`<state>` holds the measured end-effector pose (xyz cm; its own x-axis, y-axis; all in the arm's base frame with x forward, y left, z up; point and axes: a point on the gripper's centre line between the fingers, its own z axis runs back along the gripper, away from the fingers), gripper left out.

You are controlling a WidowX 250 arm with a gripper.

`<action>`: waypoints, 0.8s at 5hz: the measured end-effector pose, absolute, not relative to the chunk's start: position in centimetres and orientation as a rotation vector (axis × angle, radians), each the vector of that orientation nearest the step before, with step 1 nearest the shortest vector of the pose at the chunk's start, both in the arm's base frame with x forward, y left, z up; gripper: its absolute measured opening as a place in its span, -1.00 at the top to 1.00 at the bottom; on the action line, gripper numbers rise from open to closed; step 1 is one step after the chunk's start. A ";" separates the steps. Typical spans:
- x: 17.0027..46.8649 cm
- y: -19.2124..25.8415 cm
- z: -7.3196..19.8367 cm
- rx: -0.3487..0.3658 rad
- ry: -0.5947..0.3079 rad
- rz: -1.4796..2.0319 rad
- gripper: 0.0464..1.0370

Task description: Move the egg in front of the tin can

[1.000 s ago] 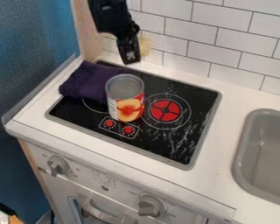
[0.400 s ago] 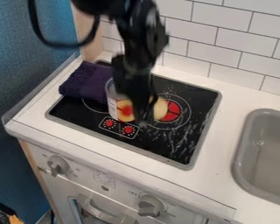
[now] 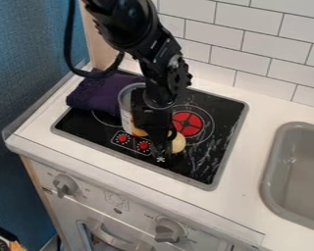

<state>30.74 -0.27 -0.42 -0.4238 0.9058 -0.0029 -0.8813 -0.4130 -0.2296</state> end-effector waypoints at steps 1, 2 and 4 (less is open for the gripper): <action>31.3 -0.4 -0.7 -0.150 -0.224 1.991 -0.33; 31.2 -0.5 -1.1 -0.121 -0.206 1.981 -0.86; 31.3 -0.9 0.9 -0.152 -0.182 1.995 -0.93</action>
<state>31.26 -0.88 0.89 -0.4163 0.9089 -0.0251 -0.8893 -0.4128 -0.1965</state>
